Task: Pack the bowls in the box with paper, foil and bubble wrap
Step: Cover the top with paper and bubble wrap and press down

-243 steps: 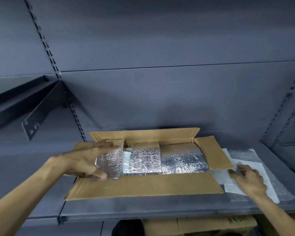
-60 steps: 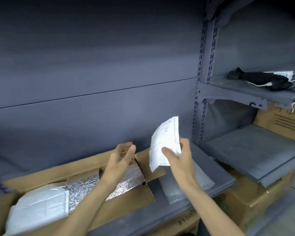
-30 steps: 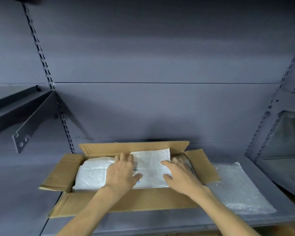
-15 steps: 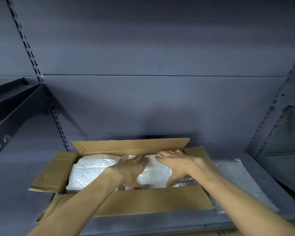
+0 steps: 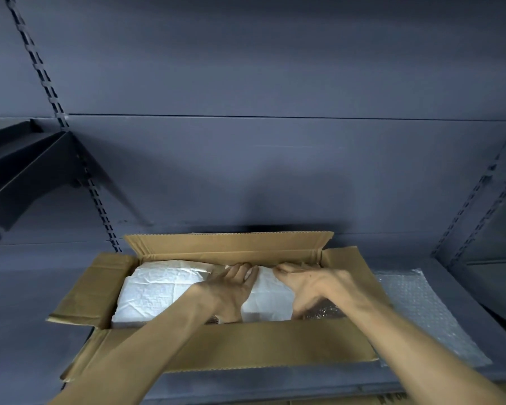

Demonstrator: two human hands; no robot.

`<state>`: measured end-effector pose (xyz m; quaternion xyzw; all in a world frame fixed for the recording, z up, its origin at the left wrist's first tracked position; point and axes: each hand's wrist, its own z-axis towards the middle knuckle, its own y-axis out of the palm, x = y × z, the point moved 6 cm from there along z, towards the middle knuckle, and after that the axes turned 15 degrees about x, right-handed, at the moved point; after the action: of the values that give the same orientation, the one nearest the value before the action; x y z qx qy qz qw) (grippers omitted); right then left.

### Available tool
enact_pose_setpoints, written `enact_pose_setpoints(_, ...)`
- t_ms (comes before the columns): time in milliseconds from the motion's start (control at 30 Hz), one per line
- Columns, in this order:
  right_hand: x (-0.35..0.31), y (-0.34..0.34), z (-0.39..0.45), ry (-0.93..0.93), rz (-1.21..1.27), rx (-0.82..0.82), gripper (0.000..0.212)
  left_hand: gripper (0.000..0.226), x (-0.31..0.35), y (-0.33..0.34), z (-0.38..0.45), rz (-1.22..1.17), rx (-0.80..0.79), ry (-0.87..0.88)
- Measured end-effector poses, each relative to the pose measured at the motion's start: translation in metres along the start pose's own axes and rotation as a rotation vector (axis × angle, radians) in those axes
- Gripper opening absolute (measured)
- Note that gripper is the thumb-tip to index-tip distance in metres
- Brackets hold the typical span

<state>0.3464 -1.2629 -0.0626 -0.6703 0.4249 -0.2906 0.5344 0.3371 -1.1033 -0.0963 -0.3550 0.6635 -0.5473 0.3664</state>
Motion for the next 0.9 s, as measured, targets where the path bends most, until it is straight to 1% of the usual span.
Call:
enact_pose_setpoints(33,0.001,0.002,0.001,0.005,0.053,0.009,0.111,0.114,-0.001,0.000,-0.001,-0.014,0.012,0.002)
enact_pose_setpoints(67,0.002,0.005,0.000,0.014,0.068,0.001,0.113,0.113,-0.002,-0.002,-0.003,-0.066,0.022,0.005)
enact_pose_setpoints(133,0.004,0.007,0.001,-0.016,0.116,0.040,0.113,0.112,-0.004,-0.017,-0.010,-0.207,0.072,0.035)
enact_pose_setpoints(167,0.007,0.006,0.000,-0.033,0.174,0.088,0.110,0.107,-0.007,-0.028,-0.014,-0.277,0.139,0.055)
enact_pose_setpoints(233,0.013,0.003,-0.004,-0.055,0.299,0.225,0.102,0.083,-0.014,-0.051,-0.027,-0.386,0.349,0.081)
enact_pose_setpoints(300,0.018,0.003,-0.009,-0.081,0.339,0.360,0.089,0.059,-0.027,-0.068,-0.044,-0.354,0.600,0.099)
enact_pose_setpoints(333,0.018,0.005,-0.010,-0.094,0.331,0.412,0.083,0.053,-0.034,-0.071,-0.054,-0.332,0.706,0.101)
enact_pose_setpoints(367,0.016,0.008,-0.011,-0.109,0.325,0.438,0.079,0.049,-0.043,-0.070,-0.063,-0.331,0.767,0.083)
enact_pose_setpoints(400,0.012,0.012,-0.010,-0.133,0.311,0.442,0.076,0.047,-0.053,-0.065,-0.071,-0.332,0.778,0.055)
enact_pose_setpoints(433,0.007,0.016,-0.010,-0.158,0.293,0.432,0.073,0.048,-0.062,-0.056,-0.076,-0.316,0.742,0.022)
enact_pose_setpoints(533,0.002,0.022,-0.004,-0.177,0.255,0.401,0.068,0.057,-0.080,-0.017,-0.082,-0.197,0.505,-0.057)
enact_pose_setpoints(633,-0.001,0.029,0.004,-0.192,0.202,0.387,0.064,0.060,-0.087,0.006,-0.079,-0.304,0.343,-0.115)
enact_pose_setpoints(733,-0.007,0.038,0.012,-0.206,0.155,0.384,0.064,0.061,-0.086,0.018,-0.074,-0.315,0.265,-0.100)
enact_pose_setpoints(800,-0.007,0.042,0.013,-0.205,0.186,0.373,0.064,0.061,-0.088,0.025,-0.073,-0.295,0.239,-0.100)
enact_pose_setpoints(900,-0.004,0.051,0.013,-0.220,0.114,0.384,0.064,0.062,-0.091,0.032,-0.070,-0.291,0.209,-0.108)
